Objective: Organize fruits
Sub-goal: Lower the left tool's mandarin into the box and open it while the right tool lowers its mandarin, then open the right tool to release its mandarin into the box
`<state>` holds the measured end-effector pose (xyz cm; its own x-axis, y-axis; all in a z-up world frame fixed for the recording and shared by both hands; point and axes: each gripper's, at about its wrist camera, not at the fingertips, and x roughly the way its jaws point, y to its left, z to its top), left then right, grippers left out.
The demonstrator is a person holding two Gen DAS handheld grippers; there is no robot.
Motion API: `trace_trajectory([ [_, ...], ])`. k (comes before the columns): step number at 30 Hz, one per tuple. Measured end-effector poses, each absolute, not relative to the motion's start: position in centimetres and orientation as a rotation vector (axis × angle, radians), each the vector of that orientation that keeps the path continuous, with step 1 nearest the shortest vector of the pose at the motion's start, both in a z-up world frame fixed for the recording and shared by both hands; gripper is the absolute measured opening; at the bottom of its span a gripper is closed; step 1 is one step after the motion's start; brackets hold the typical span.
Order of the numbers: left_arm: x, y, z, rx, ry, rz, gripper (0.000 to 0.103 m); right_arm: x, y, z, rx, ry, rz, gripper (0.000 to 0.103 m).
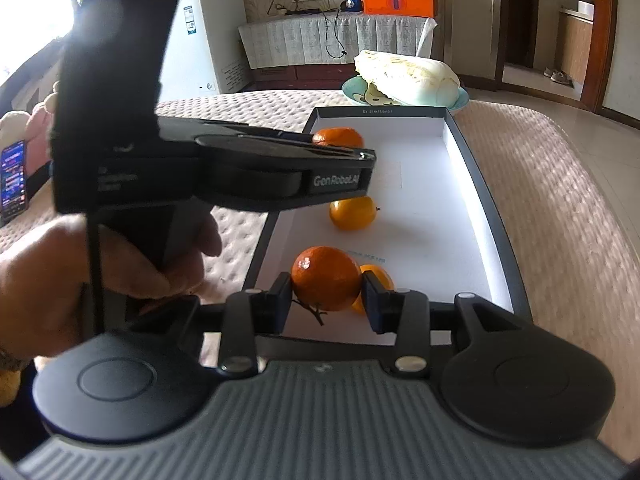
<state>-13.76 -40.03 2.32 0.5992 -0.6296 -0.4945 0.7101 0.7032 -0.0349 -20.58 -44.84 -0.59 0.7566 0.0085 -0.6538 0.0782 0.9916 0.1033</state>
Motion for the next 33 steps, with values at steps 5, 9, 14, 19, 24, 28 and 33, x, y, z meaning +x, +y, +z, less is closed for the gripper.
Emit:
trace_trajectory([
  [5, -14.5, -39.0, 3.1, 0.137, 0.453, -0.791, 0.059, -19.8, -44.8, -0.8, 0.152, 0.713, -0.053, 0.041],
  [9, -14.8, -37.8, 3.9, 0.108, 0.412, -0.787, 0.063, -19.2, -44.4, -0.9, 0.156, 0.706, -0.072, 0.041],
  [14, -15.1, -35.4, 4.9, 0.064, 0.383, -0.762, 0.063, -18.4, -43.9, -0.9, 0.153, 0.692, -0.110, 0.041],
  [19, -15.8, -32.7, 5.8, 0.072, 0.355, -0.743, 0.063, -17.0, -43.6, -1.2, 0.149, 0.694, -0.141, 0.041],
  [24, -16.1, -29.4, 6.8, 0.073, 0.334, -0.714, 0.063, -16.0, -43.4, -1.5, 0.161, 0.699, -0.191, 0.042],
  [28, -16.5, -26.7, 7.4, 0.078, 0.323, -0.678, 0.063, -15.6, -43.3, -1.6, 0.159, 0.690, -0.248, 0.042],
  [33, -17.2, -23.0, 8.4, 0.077, 0.306, -0.627, 0.063, -15.4, -43.0, -1.6, 0.153, 0.674, -0.271, 0.045],
])
